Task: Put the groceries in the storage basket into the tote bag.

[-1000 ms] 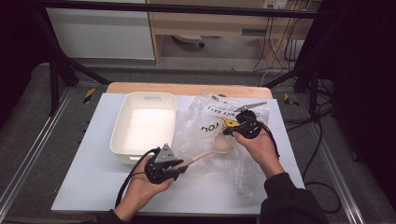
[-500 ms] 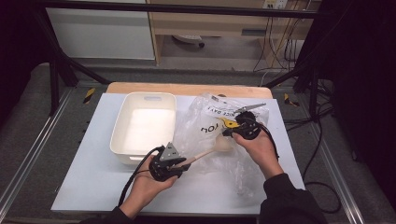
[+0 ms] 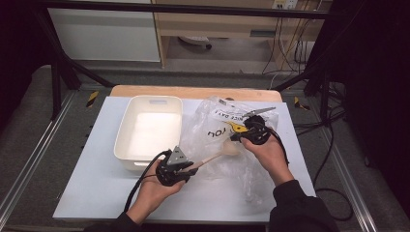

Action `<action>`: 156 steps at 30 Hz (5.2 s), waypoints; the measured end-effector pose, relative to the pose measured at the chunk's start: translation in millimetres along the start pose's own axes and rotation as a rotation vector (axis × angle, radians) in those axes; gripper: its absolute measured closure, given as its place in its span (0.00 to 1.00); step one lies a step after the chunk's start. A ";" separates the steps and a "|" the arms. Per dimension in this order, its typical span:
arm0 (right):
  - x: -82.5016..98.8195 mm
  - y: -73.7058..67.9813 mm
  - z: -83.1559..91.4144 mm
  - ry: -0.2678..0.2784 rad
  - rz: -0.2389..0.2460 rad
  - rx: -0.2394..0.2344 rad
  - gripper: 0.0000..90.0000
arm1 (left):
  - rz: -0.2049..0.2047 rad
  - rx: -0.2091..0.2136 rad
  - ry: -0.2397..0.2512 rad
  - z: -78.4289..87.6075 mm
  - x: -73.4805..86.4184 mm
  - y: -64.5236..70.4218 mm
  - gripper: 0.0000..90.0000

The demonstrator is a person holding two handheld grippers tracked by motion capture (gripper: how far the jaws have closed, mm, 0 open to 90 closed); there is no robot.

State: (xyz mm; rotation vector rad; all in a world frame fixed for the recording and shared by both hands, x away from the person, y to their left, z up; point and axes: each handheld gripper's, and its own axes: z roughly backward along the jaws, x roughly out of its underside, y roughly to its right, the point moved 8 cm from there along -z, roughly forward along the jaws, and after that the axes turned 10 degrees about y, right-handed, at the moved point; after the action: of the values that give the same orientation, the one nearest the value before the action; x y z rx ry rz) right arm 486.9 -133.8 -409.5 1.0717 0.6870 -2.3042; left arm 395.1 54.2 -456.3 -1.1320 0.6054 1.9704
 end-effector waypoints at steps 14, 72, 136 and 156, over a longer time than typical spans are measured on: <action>-0.5 -2.1 1.5 0.002 0.004 -0.003 1.00 | -0.001 -0.003 0.001 -7.6 -2.7 1.0 0.77; -1.9 -17.9 7.1 0.005 0.040 -0.032 1.00 | -0.009 0.028 0.059 -60.9 -51.2 23.2 0.77; 22.3 -17.3 2.9 -0.028 0.026 -0.052 1.00 | -0.004 0.005 0.104 -113.4 -46.3 14.7 0.77; 24.9 -13.4 4.0 -0.035 0.024 -0.047 1.00 | -0.016 -0.018 0.131 -125.8 -42.5 6.6 0.76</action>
State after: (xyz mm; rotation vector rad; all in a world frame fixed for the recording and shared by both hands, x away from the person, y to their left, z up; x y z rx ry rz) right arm 462.4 -132.0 -423.9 1.0112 0.7070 -2.2700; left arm 466.4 -55.3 -481.1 -1.2803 0.6462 1.9023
